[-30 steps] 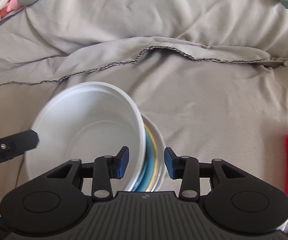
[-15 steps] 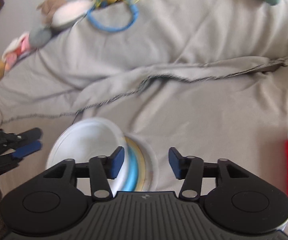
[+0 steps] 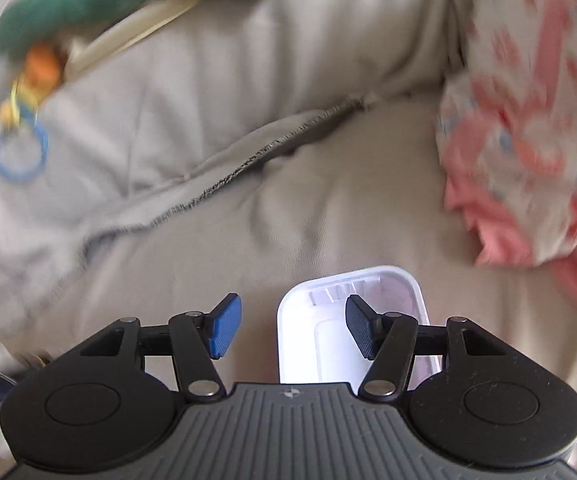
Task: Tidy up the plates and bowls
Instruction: 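Open the left tool and move both tools to the white-and-red tray, then close both tools on the rim of the white-and-red tray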
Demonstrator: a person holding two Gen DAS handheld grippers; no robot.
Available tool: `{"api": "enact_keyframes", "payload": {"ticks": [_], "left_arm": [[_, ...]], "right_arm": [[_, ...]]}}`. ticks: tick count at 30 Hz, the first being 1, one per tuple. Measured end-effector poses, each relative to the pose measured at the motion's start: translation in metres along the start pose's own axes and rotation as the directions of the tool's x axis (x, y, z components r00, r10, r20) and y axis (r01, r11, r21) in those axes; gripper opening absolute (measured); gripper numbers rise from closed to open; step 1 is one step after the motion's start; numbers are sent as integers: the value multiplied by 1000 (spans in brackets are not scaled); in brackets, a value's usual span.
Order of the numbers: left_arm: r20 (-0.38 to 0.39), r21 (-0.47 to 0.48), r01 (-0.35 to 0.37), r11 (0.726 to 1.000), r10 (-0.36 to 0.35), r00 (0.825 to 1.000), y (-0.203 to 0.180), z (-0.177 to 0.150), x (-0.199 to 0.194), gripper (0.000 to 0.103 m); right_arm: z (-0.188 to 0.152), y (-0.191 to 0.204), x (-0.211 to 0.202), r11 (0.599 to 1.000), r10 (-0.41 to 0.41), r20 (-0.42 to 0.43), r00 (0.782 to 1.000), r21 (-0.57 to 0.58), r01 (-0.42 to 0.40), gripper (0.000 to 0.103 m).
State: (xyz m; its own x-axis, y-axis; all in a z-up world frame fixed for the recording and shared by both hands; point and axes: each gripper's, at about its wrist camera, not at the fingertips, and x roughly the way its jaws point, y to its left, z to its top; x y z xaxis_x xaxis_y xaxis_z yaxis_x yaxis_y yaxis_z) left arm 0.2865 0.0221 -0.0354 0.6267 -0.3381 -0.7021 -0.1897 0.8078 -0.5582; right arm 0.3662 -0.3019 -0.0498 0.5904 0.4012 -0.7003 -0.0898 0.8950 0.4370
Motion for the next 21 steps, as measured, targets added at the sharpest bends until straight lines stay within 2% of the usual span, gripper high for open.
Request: {"api": "enact_keyframes", "payload": {"ticks": [1, 4, 8, 9, 11, 13, 16, 19, 21], "left_arm": [[-43, 29, 38, 999, -37, 998, -9, -2, 18, 35], [-134, 74, 55, 996, -45, 990, -25, -15, 68, 35], [-188, 161, 74, 984, -43, 981, -41, -43, 102, 35], [-192, 172, 79, 982, -45, 980, -43, -49, 104, 35], [-206, 175, 88, 981, -51, 977, -44, -58, 108, 35], [-209, 188, 81, 979, -40, 977, -49, -56, 110, 35], [-174, 263, 27, 964, 20, 985, -54, -58, 105, 32], [-129, 310, -26, 951, 69, 989, -53, -60, 89, 29], [-105, 321, -55, 946, 93, 990, -48, -60, 74, 29]], "right_arm": [[0, -15, 4, 998, -33, -11, 999, 53, 34, 59], [-7, -42, 18, 986, -164, -59, 985, 20, 166, 59], [-24, -74, 20, 980, -189, -75, 979, 44, 192, 58], [-27, -77, 21, 980, -188, -72, 980, 55, 192, 58], [-32, -80, 26, 986, -136, -81, 987, 83, 142, 55], [-39, -75, 33, 989, -104, -93, 990, 91, 113, 39], [-43, -62, 30, 992, -106, -78, 991, 57, 110, 37], [-49, -53, 30, 996, -13, -104, 995, 90, 22, 37], [-57, -40, 32, 997, -8, -115, 993, 73, 17, 37]]}}
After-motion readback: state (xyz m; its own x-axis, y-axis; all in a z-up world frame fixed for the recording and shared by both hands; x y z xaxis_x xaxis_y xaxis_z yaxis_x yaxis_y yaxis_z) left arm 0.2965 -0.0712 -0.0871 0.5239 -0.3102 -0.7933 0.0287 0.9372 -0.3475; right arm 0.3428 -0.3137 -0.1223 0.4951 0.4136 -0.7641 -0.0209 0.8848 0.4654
